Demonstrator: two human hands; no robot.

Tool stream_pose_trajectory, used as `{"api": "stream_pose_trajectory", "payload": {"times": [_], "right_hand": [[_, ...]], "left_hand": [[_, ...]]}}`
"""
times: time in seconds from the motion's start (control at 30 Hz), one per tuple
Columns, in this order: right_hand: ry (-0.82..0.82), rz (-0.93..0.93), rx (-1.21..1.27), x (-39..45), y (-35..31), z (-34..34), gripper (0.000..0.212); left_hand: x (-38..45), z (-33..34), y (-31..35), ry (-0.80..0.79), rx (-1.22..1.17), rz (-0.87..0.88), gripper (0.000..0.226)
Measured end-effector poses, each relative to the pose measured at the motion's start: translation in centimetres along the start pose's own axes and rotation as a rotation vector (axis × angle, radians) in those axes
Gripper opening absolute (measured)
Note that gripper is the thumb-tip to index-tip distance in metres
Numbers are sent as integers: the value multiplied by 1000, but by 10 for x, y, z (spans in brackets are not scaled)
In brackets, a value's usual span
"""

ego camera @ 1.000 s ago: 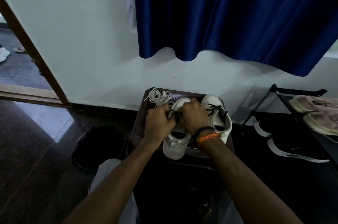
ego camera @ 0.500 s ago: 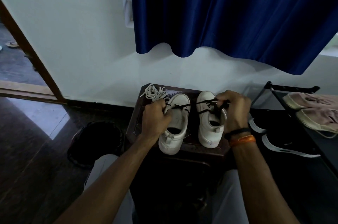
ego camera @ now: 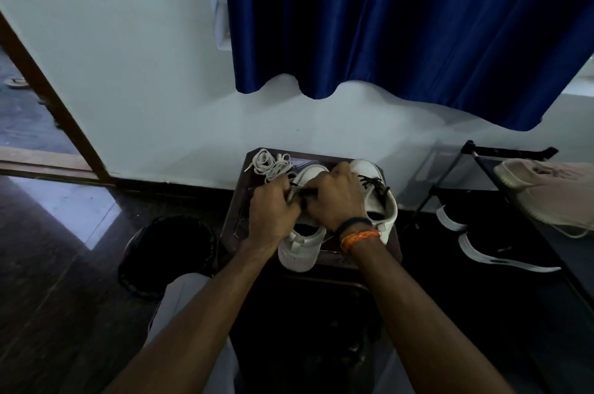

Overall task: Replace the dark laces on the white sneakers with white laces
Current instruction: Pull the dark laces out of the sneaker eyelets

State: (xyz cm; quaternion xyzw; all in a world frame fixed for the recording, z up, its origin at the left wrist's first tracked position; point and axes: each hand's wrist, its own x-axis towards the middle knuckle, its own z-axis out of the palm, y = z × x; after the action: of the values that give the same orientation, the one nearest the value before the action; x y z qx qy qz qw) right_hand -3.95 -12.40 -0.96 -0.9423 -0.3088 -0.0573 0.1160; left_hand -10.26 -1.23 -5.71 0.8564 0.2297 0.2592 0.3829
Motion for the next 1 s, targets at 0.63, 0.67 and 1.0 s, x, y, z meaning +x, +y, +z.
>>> {"api": "stream_pose_trajectory", "payload": {"times": [0.63, 0.67, 1.0], "right_hand": [[149, 348, 469, -13, 19, -1, 17], [140, 324, 420, -12, 20, -1, 22], [-14, 66, 34, 7, 1, 14, 21]], "left_hand": [[2, 6, 9, -41, 40, 64, 35], [3, 6, 8, -55, 41, 64, 36], [3, 4, 3, -46, -55, 8, 34]]}}
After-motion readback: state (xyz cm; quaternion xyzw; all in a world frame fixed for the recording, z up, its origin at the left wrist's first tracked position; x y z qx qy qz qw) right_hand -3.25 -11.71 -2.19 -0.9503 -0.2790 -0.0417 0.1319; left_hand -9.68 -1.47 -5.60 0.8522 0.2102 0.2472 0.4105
